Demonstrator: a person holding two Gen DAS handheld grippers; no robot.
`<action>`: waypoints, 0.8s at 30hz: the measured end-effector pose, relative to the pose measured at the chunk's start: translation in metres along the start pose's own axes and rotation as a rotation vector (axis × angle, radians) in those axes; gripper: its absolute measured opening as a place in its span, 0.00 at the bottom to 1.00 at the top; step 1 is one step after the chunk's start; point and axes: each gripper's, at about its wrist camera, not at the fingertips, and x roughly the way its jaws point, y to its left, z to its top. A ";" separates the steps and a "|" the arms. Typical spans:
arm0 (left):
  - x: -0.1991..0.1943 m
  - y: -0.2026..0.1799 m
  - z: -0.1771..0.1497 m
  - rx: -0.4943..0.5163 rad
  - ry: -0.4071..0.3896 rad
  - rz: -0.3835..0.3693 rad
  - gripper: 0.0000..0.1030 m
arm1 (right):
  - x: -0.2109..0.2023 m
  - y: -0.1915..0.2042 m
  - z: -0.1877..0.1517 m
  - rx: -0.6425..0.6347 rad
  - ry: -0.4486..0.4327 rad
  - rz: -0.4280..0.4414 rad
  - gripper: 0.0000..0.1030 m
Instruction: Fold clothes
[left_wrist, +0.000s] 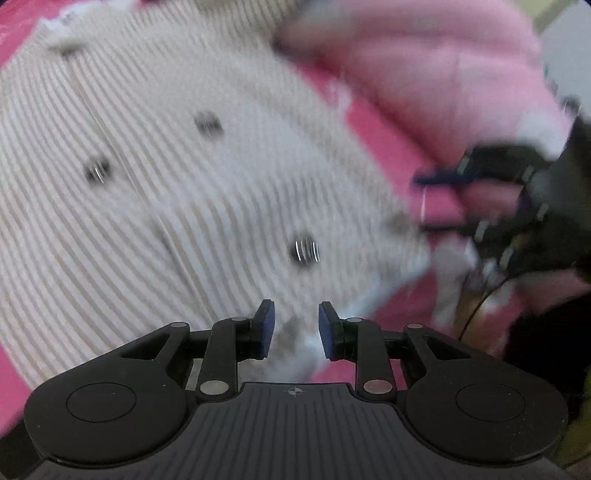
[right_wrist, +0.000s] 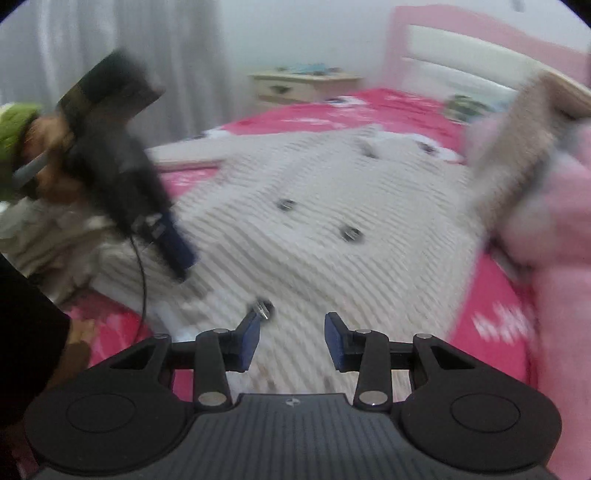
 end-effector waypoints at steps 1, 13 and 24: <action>-0.005 0.013 0.012 -0.032 -0.021 0.032 0.31 | 0.012 -0.002 0.012 -0.012 0.023 0.029 0.41; 0.030 0.150 0.135 -0.305 -0.335 0.351 0.36 | 0.147 -0.039 0.023 0.061 0.150 0.136 0.60; 0.065 0.219 0.230 -0.435 -0.358 0.244 0.52 | 0.152 -0.042 0.025 0.025 0.124 0.178 0.66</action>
